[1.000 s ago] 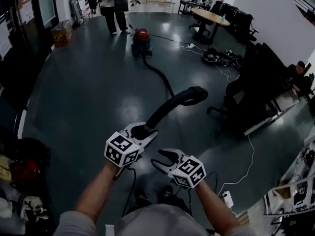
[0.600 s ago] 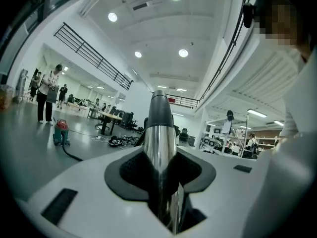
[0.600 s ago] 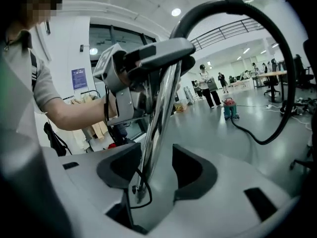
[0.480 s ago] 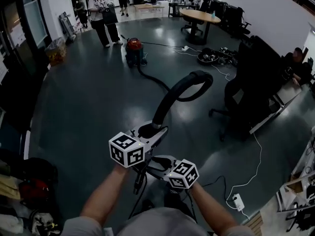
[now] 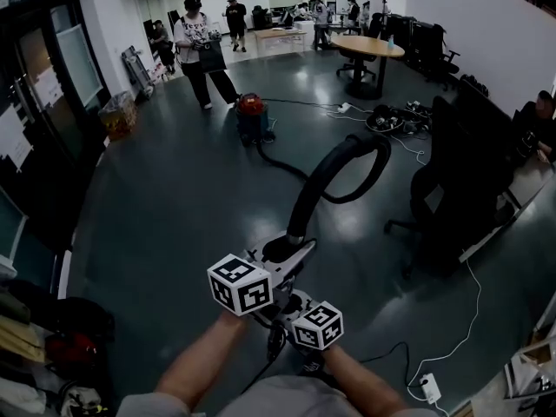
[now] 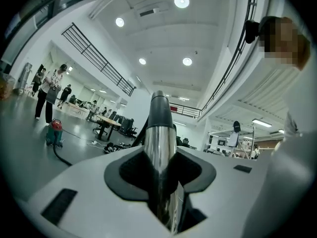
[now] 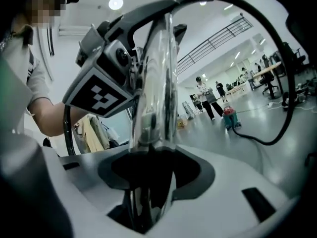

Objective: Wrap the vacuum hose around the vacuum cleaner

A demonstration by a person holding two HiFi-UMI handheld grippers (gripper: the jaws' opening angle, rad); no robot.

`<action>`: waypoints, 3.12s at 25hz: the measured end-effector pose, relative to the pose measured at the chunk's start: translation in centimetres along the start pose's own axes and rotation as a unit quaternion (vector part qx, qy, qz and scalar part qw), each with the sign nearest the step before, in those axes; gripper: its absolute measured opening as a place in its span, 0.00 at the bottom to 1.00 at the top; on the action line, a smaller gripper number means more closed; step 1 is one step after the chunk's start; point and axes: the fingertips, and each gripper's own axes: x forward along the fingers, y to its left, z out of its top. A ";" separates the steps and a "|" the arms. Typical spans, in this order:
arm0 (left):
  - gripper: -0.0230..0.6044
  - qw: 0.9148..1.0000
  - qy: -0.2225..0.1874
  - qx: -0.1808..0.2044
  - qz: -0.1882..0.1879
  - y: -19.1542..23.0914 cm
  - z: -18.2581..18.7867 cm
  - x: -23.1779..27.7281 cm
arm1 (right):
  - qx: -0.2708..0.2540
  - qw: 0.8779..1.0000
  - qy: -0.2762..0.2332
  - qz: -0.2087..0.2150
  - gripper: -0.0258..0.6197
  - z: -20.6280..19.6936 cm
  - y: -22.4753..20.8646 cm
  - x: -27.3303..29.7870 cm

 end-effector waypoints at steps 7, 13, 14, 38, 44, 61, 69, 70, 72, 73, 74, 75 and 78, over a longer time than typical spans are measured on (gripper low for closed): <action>0.29 0.999 -0.011 0.030 -0.011 -1.1 0.0 4.9 | -0.051 0.998 0.030 -0.028 0.24 1.1 -4.1 -2.9; 0.29 0.995 0.031 0.097 -0.021 -2.2 -0.7 7.0 | -0.067 0.996 0.053 -0.029 0.24 1.7 -5.8 -3.6; 0.32 0.994 0.037 0.104 -0.021 -2.2 -0.9 7.1 | -0.068 0.996 0.055 -0.032 0.24 1.9 -6.2 -3.5; 0.43 0.979 0.153 0.125 -0.059 17.4 -0.7 -1.2 | -0.075 0.974 0.108 -0.182 0.25 8.3 -16.8 8.0; 0.44 0.979 0.140 0.084 -0.122 18.2 1.4 1.7 | -0.069 0.962 0.148 -0.218 0.25 7.2 -16.3 8.5; 0.49 0.971 0.156 0.059 -0.173 13.8 -1.0 8.6 | -0.081 0.944 0.243 -0.207 0.25 2.7 -15.4 5.7; 0.23 0.981 0.129 -0.015 -0.142 12.6 -0.5 11.2 | -0.055 0.964 0.220 -0.137 0.26 2.8 -15.1 4.7; 0.21 0.982 0.124 -0.033 -0.139 12.5 -0.5 11.7 | -0.051 0.967 0.211 -0.136 0.26 2.8 -15.4 4.3; 0.19 0.984 0.108 -0.058 -0.133 12.3 -0.3 12.7 | -0.045 0.971 0.186 -0.141 0.26 3.1 -16.1 3.4; 0.18 0.984 0.099 -0.064 -0.130 12.1 -0.2 13.4 | -0.042 0.974 0.170 -0.143 0.26 3.4 -16.5 2.9; 0.17 0.985 0.092 -0.065 -0.128 11.8 0.0 14.1 | -0.040 0.977 0.154 -0.143 0.26 3.8 -16.8 2.5; 0.17 0.986 0.089 -0.062 -0.127 11.4 0.0 14.8 | -0.037 0.979 0.140 -0.143 0.26 4.2 -17.2 2.0; 0.17 0.987 0.094 -0.043 -0.123 10.3 -0.2 16.9 | -0.033 0.981 0.119 -0.147 0.26 4.8 -18.3 0.6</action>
